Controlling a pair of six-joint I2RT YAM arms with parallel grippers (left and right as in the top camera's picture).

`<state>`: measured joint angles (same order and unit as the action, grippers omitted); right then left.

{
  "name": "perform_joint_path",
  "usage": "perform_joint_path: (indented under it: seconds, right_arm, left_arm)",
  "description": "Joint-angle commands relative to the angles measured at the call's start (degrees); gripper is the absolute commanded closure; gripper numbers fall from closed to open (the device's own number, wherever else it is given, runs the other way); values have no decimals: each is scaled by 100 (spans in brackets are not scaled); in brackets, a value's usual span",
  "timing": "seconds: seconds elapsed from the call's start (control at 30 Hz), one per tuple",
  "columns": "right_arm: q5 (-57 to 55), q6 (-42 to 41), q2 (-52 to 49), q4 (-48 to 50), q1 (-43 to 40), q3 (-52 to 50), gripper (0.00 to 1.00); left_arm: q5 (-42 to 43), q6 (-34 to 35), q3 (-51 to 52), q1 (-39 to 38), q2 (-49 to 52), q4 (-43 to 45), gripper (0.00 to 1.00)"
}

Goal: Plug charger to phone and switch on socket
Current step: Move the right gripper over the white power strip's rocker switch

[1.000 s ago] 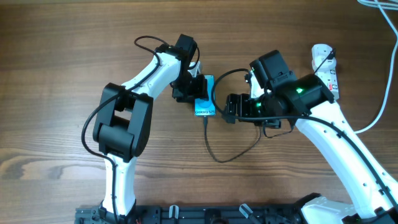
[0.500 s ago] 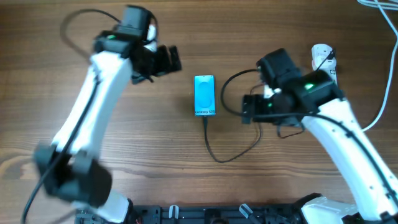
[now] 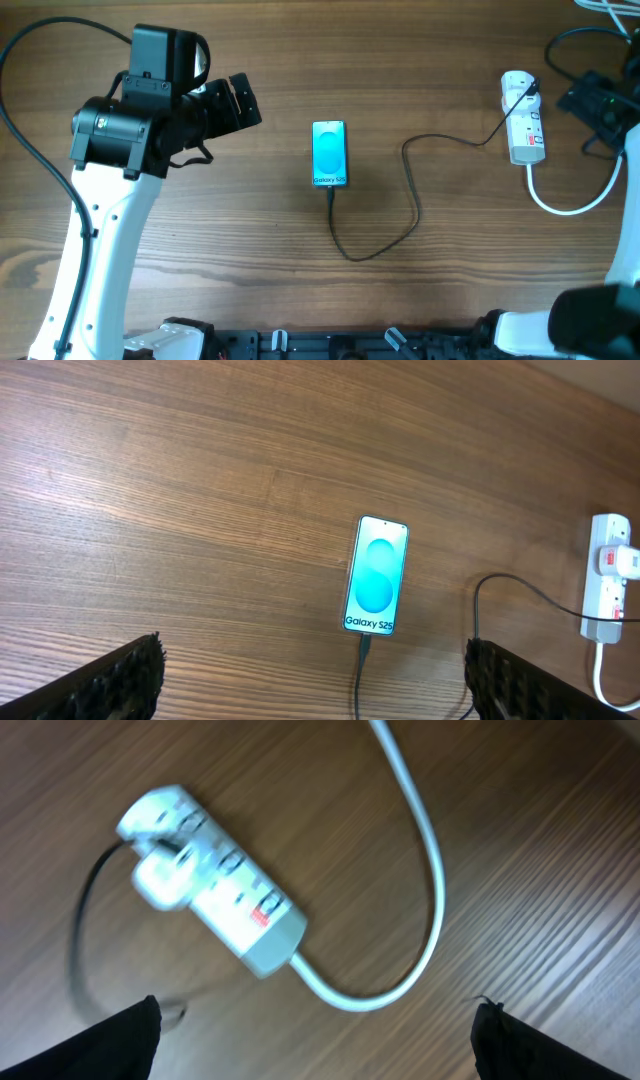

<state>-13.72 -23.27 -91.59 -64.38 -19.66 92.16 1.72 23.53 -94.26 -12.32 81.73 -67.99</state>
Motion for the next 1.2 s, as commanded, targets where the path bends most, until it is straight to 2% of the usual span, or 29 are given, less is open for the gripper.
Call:
perform_joint_path:
  seconds: [0.0,0.2,0.3,0.53,0.63,1.0,1.17]
  right_arm:
    - [-195,76,-393,350,-293,83,0]
    - [-170,101,-1209,863,-492,81,0]
    - [177,787,-1596,1029,-494,81,0]
    - [199,813,-2345,1266,-662,76,0]
    - [793,986,-2664,1458,-745,74,0]
    - [1650,1130,-3084,2127,-791,72,0]
    - [1681,1113,-3246,2264,-791,72,0]
  left_arm:
    - [-94,94,-26,11,-28,0,0]
    - [-94,94,-26,11,-28,0,0]
    - [-94,94,-26,11,-28,0,0]
    - [-94,94,-26,11,-28,0,0]
    - [-94,94,-26,11,-28,0,0]
    - [-94,94,-26,11,-28,0,0]
    - [-94,94,-26,11,-28,0,0]
